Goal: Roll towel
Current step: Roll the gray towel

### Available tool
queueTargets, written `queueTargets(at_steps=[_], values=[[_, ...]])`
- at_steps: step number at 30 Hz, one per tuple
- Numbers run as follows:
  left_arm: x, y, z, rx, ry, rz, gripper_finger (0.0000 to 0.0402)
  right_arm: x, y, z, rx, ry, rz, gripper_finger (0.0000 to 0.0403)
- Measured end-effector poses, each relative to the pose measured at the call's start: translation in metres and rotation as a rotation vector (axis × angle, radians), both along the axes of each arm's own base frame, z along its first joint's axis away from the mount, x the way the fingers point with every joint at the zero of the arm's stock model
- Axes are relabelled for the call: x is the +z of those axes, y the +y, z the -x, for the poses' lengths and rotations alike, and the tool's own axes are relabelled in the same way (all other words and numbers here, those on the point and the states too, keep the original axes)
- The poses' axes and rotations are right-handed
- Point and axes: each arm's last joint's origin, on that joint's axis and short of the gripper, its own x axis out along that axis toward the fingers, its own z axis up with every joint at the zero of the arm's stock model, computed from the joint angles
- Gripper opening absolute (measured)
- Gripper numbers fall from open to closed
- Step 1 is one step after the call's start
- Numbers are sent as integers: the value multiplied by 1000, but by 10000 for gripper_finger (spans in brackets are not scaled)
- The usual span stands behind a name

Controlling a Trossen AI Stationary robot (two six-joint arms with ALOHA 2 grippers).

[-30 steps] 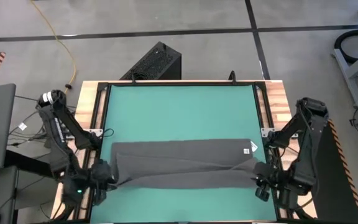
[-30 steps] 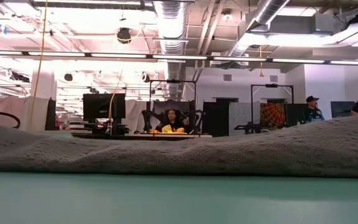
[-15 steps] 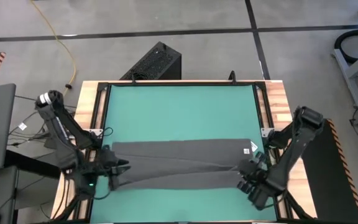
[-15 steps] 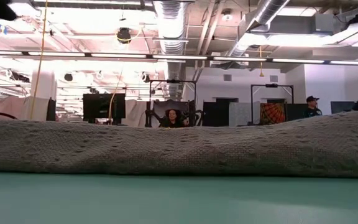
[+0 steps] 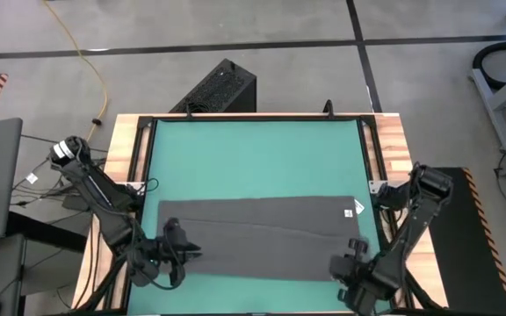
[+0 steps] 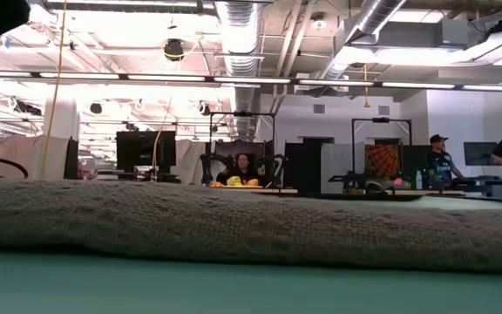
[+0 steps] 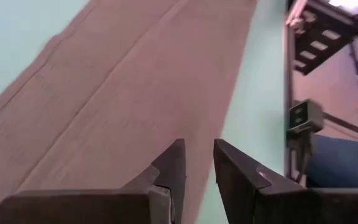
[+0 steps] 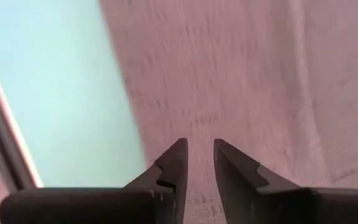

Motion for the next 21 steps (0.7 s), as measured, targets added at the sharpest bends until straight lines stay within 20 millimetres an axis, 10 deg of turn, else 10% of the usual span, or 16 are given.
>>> queueTargets(at_steps=[7, 21], values=[[0, 13, -8, 4, 19, -114, 71, 19, -30, -7, -19, -45, 297, 114], [2, 74, -39, -183, 267, -22, 153, 44, -103, -28, 65, 128, 162, 253]])
